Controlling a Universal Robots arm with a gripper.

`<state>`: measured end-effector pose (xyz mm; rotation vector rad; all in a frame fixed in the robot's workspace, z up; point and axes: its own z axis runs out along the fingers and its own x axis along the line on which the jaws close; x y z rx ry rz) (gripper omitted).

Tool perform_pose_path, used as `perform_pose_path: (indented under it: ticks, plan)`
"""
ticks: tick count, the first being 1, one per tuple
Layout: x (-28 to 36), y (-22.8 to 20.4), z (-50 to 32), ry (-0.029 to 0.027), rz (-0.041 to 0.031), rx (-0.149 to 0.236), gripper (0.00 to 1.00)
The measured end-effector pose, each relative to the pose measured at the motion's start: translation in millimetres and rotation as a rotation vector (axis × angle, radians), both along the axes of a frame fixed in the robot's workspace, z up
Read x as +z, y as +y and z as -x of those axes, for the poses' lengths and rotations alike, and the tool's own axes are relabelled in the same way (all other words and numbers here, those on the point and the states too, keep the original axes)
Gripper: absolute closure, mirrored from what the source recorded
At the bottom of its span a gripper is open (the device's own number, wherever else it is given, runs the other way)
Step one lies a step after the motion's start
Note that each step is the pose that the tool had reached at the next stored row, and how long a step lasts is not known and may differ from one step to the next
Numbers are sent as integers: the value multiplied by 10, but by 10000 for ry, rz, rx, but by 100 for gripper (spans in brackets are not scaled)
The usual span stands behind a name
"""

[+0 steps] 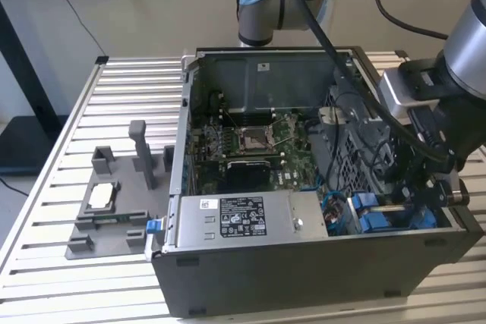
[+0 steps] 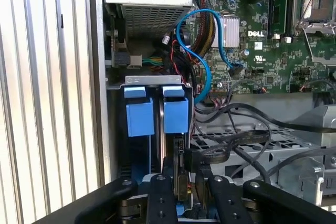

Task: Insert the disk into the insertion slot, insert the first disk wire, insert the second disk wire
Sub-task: 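Insert the second disk wire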

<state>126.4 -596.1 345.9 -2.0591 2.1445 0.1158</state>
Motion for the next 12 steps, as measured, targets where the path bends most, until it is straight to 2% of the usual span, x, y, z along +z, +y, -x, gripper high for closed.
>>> perform_pose_path:
  ticks: [2,5,9,12]
  plan:
    - [50,0,-1,17,2,0,69]
    - [185,0,-2,39,3,0,69]
    - [358,0,-3,42,2,0,69]
    - [381,3,13,43,-1,1,69]
